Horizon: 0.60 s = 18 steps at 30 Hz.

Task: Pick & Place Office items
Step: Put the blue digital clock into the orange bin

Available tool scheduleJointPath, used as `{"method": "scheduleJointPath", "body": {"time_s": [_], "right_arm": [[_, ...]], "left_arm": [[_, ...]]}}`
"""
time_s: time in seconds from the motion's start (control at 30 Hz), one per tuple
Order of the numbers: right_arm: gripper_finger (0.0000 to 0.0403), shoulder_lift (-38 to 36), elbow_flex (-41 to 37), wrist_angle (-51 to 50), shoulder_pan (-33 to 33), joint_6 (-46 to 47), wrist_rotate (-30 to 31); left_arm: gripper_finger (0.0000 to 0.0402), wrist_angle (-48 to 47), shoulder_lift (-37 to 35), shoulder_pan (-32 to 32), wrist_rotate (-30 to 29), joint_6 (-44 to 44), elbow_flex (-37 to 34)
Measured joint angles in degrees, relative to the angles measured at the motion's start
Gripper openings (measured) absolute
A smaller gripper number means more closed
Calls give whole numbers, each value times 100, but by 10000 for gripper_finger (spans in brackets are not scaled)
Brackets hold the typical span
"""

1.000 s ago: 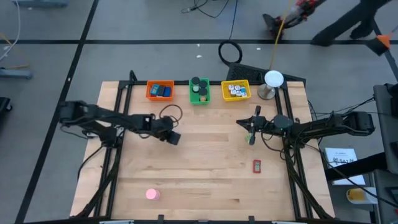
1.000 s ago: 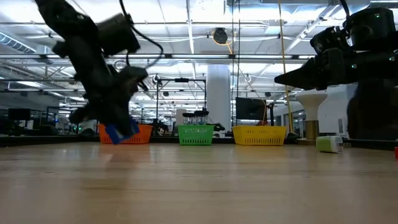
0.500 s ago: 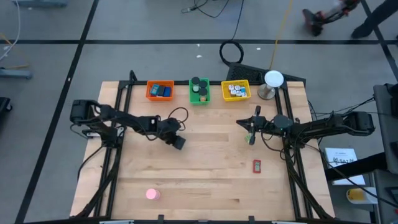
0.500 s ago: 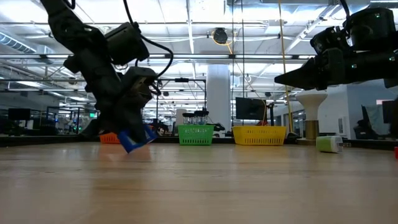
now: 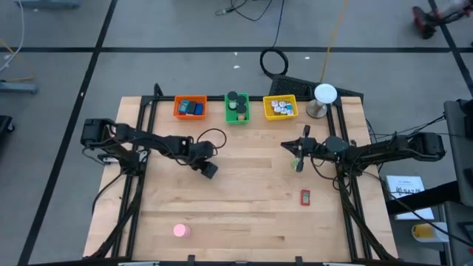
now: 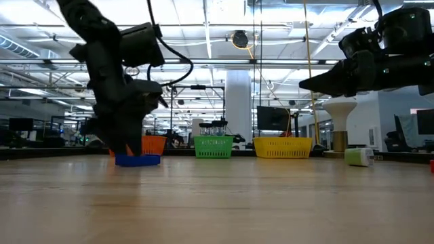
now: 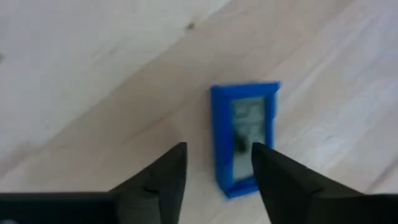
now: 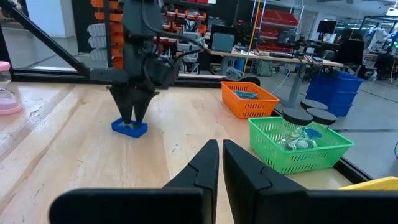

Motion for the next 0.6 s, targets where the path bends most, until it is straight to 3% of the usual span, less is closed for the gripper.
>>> {"method": "scheduleJointPath", "body": {"time_s": [0.23, 0.43, 0.6], "right_arm": [[18, 2, 0, -11, 0, 0, -11], [18, 2, 0, -14, 0, 0, -12], [18, 2, 0, -11, 0, 0, -14]], "left_arm": [[245, -1344, -2, -183, -613, 169, 833], [283, -1384, -4, -529, -947, -445, 1201], [289, -1554, -4, -747, -1212, -1122, 1217]]}}
